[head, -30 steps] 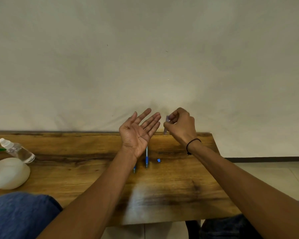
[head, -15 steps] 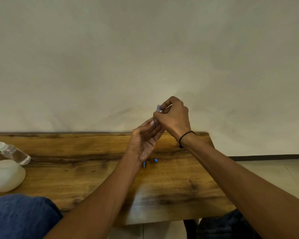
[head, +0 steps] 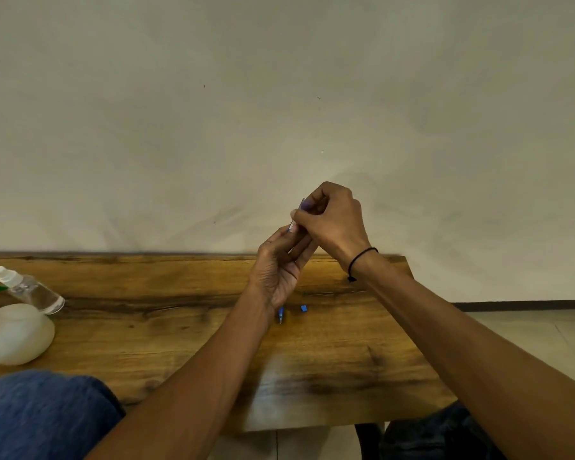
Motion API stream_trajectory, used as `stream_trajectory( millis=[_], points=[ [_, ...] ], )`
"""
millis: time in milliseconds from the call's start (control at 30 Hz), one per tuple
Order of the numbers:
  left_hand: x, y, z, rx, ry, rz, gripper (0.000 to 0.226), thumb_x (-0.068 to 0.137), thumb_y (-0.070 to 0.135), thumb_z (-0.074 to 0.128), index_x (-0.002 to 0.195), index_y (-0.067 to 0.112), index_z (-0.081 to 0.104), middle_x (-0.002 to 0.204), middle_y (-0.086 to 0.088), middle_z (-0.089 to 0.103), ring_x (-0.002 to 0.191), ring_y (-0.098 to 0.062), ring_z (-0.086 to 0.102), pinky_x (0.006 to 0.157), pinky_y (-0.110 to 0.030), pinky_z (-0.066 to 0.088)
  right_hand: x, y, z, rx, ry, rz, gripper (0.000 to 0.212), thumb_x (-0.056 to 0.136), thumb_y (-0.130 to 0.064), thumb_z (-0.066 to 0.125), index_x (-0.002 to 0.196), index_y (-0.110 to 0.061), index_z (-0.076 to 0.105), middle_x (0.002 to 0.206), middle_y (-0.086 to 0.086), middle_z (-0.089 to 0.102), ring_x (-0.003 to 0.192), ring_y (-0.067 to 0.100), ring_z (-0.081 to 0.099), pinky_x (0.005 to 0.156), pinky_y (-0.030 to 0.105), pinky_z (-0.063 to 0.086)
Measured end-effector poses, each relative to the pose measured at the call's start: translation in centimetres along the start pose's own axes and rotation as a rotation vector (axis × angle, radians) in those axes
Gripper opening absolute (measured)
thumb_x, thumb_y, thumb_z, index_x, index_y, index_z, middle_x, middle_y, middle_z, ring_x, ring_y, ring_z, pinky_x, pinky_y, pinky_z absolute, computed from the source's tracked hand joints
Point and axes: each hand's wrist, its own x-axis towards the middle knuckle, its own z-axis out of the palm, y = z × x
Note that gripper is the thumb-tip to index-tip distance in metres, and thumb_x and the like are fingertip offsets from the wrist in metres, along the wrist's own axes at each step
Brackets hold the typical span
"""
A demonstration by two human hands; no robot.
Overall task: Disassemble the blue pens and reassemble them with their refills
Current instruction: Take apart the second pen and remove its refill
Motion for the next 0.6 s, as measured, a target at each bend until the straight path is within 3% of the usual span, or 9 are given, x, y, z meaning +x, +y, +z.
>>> stream_trajectory(
  millis=[200,300,400,500,600],
  points=[
    [0.2,0.1,0.2,-0.051,-0.011,-0.002,0.018,0.088,0.006,0.068,0.097,0.003,0.084,0.109,-0.020,0.080,0.103,-0.029,0.080,0.082,-0.035,0.066,0.6,0.2,-0.4,0.006,-0.041,-0.022,0.016,0.082,-0.015,0.084,0.089,-0.010,0.071,0.078,-0.005,0.070,0.066,0.000,0.065,0.058,0.007,0.046],
    [0.1,0.2,0.1,-0.081,-0.030,0.003,0.017,0.089,0.005,0.068,0.095,0.001,0.083,0.109,-0.020,0.079,0.104,-0.031,0.079,0.083,-0.037,0.066,0.6,0.0,-0.6,0.020,-0.047,-0.025,0.026,0.085,-0.034,0.084,0.093,-0.014,0.070,0.079,-0.004,0.072,0.072,0.004,0.068,0.063,0.016,0.049],
    [0.3,0.4,0.2,-0.110,-0.068,0.009,0.017,0.092,0.006,0.066,0.096,-0.002,0.080,0.111,-0.022,0.079,0.112,-0.034,0.076,0.093,-0.042,0.064,1.1,0.1,-1.1,0.083,0.031,-0.001,0.041,0.092,-0.055,0.070,0.092,-0.015,0.067,0.080,0.000,0.074,0.075,0.013,0.071,0.064,0.027,0.053],
    [0.5,0.7,0.3,-0.107,-0.064,0.005,0.019,0.095,0.008,0.065,0.102,-0.005,0.077,0.126,-0.029,0.072,0.122,-0.036,0.071,0.101,-0.043,0.060,2.1,1.6,-1.7,0.098,0.121,0.069,0.044,0.099,-0.053,0.059,0.094,-0.010,0.067,0.084,0.007,0.075,0.081,0.023,0.071,0.071,0.042,0.058],
    [0.6,1.0,0.2,-0.101,-0.069,0.012,0.020,0.094,0.008,0.066,0.103,-0.005,0.077,0.129,-0.029,0.071,0.123,-0.036,0.071,0.102,-0.042,0.060,2.3,4.1,-1.3,0.007,0.069,0.164,0.028,0.099,-0.036,0.065,0.096,-0.009,0.068,0.089,0.009,0.075,0.087,0.028,0.072,0.079,0.045,0.060]
  ],
)
